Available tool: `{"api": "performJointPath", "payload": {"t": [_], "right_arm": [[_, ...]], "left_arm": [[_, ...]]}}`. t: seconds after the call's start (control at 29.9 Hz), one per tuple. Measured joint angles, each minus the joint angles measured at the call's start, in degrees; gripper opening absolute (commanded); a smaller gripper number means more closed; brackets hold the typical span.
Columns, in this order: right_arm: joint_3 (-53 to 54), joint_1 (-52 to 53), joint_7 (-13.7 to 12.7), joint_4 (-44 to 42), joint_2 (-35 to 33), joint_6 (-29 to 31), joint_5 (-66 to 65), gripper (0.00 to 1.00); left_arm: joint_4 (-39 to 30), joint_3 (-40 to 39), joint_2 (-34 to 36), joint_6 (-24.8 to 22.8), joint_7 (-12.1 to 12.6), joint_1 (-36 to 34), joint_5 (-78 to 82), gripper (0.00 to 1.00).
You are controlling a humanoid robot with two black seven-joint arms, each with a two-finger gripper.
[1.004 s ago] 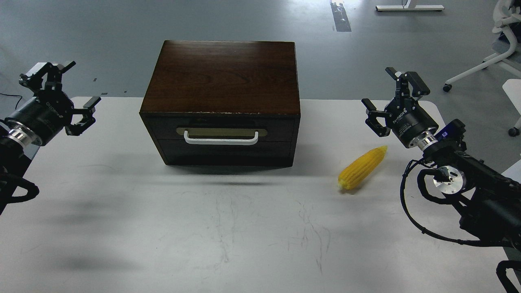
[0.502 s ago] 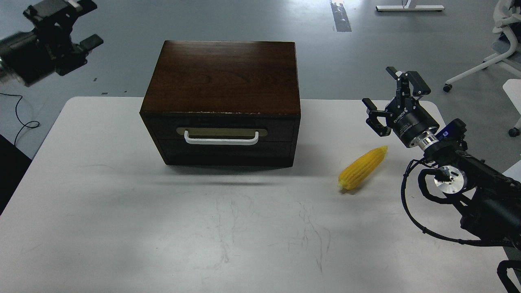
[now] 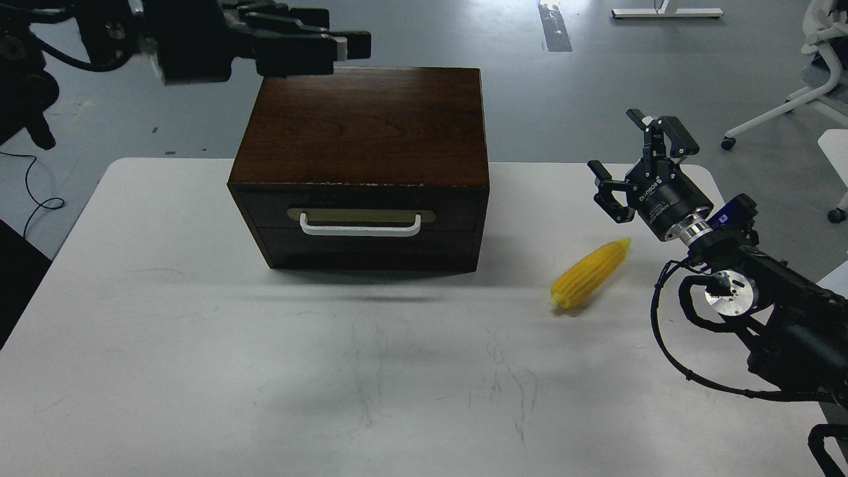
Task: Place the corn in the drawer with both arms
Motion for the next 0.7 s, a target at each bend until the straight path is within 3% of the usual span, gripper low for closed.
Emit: {"api": "performJointPath", "payload": {"t": [0.27, 0.43, 0.7], "right_arm": [[0.00, -0.22, 0.00, 0.06, 0.00, 0.00, 0.00, 1.00], [0.00, -0.54, 0.00, 0.12, 0.00, 0.00, 0.00, 1.00], [0.00, -0.52, 0.00, 0.11, 0.13, 0.00, 0.00, 1.00]], "left_arm": [[-6.16, 16.98, -3.60, 0.01, 0.00, -11.45, 13.76, 0.98], [-11.44, 24.16, -3.96, 0.01, 0.01, -13.06, 25.21, 0.98], [-11.53, 31.44, -5.91, 0.01, 0.02, -13.39, 31.11, 0.98]]}}
